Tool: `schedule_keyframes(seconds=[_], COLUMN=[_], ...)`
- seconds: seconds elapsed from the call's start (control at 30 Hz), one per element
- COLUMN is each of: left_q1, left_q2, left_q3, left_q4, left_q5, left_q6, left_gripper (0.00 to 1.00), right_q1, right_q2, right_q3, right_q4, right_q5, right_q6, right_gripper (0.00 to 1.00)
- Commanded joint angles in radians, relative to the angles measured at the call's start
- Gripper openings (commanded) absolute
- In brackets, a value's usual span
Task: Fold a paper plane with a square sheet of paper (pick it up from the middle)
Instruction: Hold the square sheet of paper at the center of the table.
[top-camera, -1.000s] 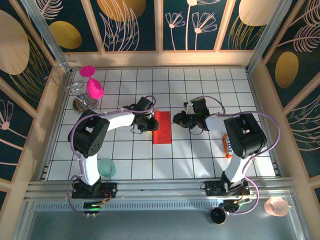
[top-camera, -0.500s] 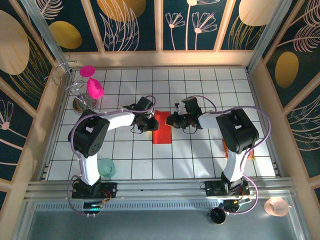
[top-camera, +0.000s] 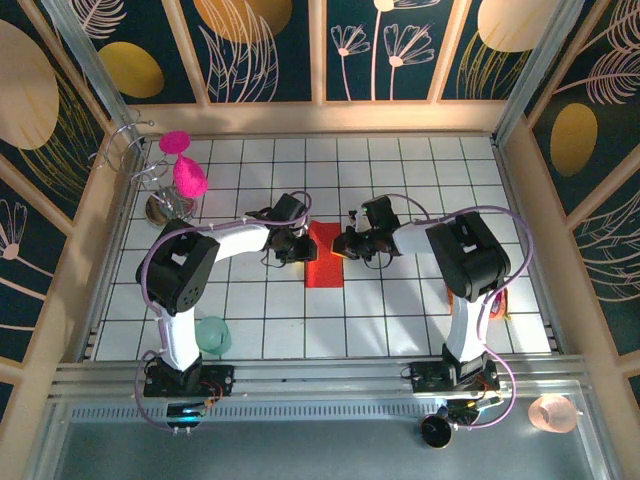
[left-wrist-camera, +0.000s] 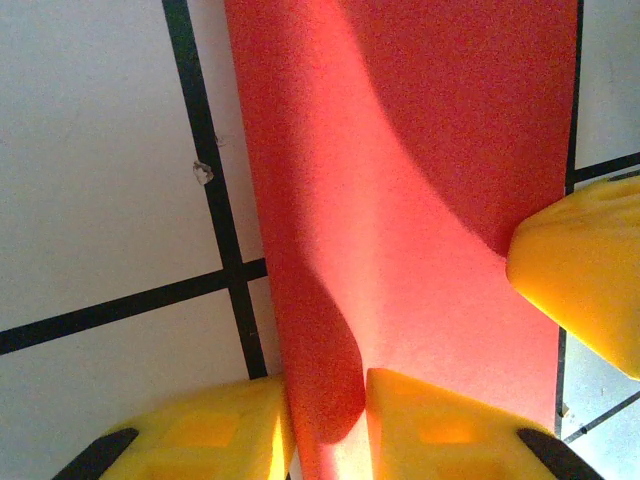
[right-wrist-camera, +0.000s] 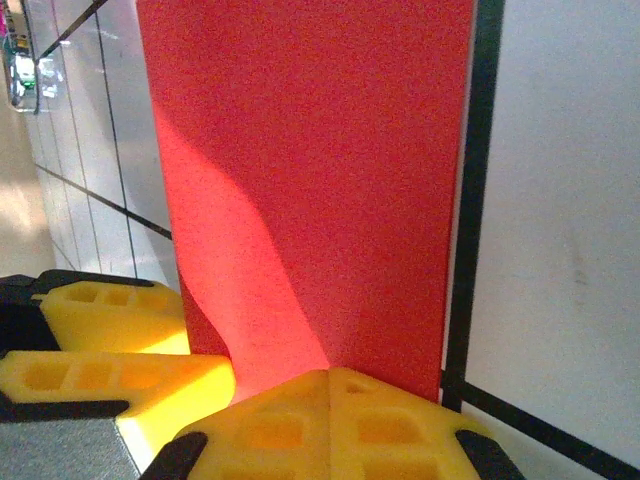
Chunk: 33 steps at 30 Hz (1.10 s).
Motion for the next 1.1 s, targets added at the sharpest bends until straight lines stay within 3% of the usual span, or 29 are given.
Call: schedule_keyframes(seconds=[0.0,0.43,0.73,0.83,1.07], left_q1=[-0.005,-0.003,-0.004,-0.003,-0.003], left_q2=[0.075,-0.197,-0.143,-0.103,-0.014], left_q3=[-0.030,-0.021,-0.034,-0.041,-0.011], left_q4=[-0.004,0.013,0.239,0.269,0.220], left_q5=[-0.085,-0.238,0.168,0.221,0.225], left_q6=[0.002,-0.108,-0.207,-0.225,-0.200], left_gripper=[0.28,0.30,0.17,0.14,0.10], right_q1=[-0.005,-0.018,-0.024,-0.022,-0.023], right_q2=[0.055,0.133,0.164,0.170,0.176], right_q3=[0.005,0.014,0.038,0.042,0.048], right_q4=[-0.165,-0.247,-0.286,-0.297,-0.316], right_q5=[0.127,0.175,0.198,0.200,0.223], right_q6=[-0.041,-0.053,-0.058,-0.064,-0.074], right_gripper=[0.05,0.02,0.02,0.01,0.01])
